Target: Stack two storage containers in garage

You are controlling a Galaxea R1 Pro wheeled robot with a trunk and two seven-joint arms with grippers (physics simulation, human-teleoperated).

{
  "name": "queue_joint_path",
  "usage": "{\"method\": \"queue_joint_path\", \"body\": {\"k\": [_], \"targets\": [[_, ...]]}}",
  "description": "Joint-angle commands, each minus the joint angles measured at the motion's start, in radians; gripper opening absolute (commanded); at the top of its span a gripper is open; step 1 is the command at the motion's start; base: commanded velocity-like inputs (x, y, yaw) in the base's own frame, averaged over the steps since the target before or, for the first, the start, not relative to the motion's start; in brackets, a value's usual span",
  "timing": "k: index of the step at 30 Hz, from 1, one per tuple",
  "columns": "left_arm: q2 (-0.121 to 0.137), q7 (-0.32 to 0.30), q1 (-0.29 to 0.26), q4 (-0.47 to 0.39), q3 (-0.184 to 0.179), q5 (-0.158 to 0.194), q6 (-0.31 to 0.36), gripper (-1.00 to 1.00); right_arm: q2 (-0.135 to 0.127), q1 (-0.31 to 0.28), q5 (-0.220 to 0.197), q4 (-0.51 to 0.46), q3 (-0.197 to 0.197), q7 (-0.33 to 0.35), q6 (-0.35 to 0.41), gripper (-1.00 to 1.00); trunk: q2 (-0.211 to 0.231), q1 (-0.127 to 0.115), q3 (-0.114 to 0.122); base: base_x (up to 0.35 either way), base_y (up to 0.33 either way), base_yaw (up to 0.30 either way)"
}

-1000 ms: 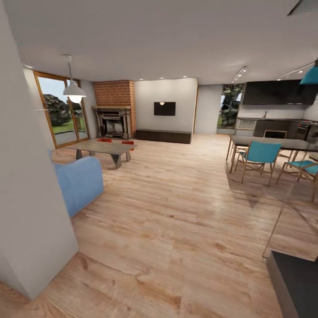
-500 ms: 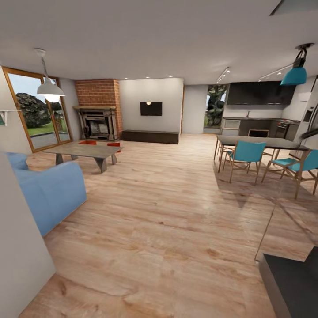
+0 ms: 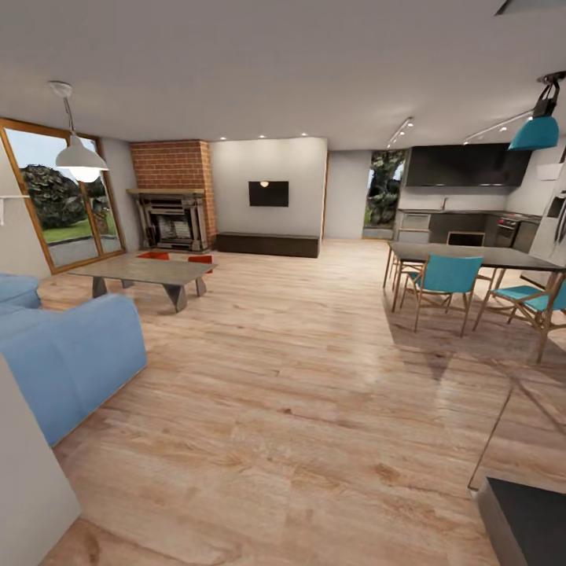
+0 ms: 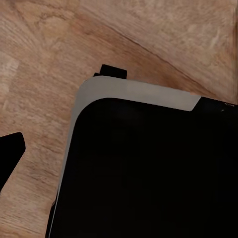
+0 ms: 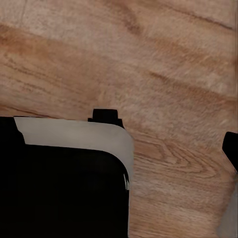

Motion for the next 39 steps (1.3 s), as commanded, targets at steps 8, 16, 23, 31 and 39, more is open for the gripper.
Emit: {"method": "queue_joint_path", "body": {"k": [8,16,23,31,39], "targets": [[-0.003,0.001,0.000,-0.001,-0.002,0.004,0.002,1.00,0.007,-0.001,0.003,0.002,0.000,-0.003,0.000,1.00,0.000,0.001,-0.001,0.324,0.000,0.000],[-0.002,0.001,0.000,-0.001,-0.002,0.003,0.002,1.00,0.004,-0.001,0.004,0.002,0.002,-0.003,0.000,1.00,0.000,0.001,-0.001,0.324,0.000,0.000],[-0.002,0.002,0.000,-0.002,-0.002,0.002,0.002,1.00,0.006,-0.001,0.003,0.002,0.001,-0.003,0.000,1.00,0.000,0.001,-0.001,0.324,0.000,0.000],[-0.002,0.002,0.000,-0.001,-0.002,0.002,0.002,1.00,0.007,-0.001,0.004,0.002,0.002,-0.003,0.000,1.00,0.000,0.001,-0.001,0.324,0.000,0.000],[-0.002,0.002,0.000,-0.001,-0.002,0.002,0.002,1.00,0.006,-0.001,0.003,0.002,0.002,-0.003,0.000,1.00,0.000,0.001,-0.001,0.324,0.000,0.000]]}}
